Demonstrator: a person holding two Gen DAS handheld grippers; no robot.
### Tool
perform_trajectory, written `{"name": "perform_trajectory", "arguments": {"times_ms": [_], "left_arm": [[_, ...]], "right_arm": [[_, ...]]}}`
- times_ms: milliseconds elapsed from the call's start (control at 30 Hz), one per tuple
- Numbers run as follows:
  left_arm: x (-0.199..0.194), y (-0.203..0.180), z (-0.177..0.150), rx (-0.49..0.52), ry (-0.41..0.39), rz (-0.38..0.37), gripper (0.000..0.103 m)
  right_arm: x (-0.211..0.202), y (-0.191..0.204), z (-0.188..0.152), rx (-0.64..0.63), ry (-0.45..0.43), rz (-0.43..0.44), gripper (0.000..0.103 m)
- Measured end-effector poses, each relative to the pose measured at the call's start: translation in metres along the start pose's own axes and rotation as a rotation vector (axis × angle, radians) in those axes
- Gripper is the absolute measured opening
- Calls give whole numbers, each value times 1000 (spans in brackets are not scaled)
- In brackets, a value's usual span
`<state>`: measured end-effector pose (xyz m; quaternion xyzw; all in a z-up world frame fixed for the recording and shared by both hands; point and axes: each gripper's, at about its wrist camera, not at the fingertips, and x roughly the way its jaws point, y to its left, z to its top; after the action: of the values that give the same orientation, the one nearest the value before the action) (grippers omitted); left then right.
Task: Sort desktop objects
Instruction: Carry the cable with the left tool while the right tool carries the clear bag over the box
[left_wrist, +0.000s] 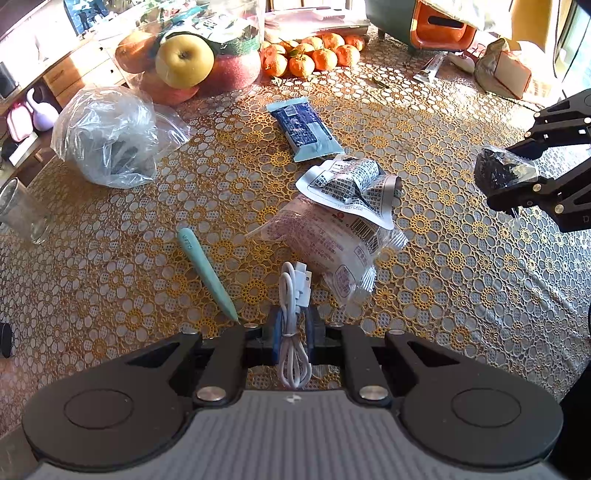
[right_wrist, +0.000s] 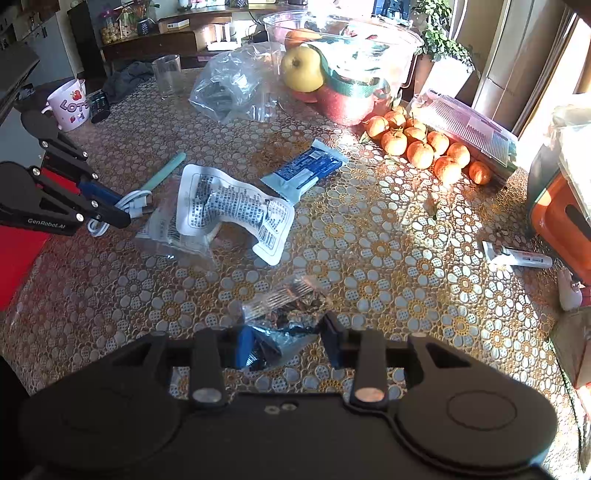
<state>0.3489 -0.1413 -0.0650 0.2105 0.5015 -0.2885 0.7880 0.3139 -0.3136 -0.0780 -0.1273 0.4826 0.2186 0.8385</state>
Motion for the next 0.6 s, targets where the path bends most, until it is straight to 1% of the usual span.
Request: {"name": "perform_trajectory", "arguments": {"times_ms": [367,600], "left_arm": [[-56,-13,-24,-28,-43,5,11],[-93,-22,-47,-62,-71,11,11]], "right_arm": [[-44,32,-3,-44,-36,4,38],[-74,64,-5,-93,-68,15,38]]}}
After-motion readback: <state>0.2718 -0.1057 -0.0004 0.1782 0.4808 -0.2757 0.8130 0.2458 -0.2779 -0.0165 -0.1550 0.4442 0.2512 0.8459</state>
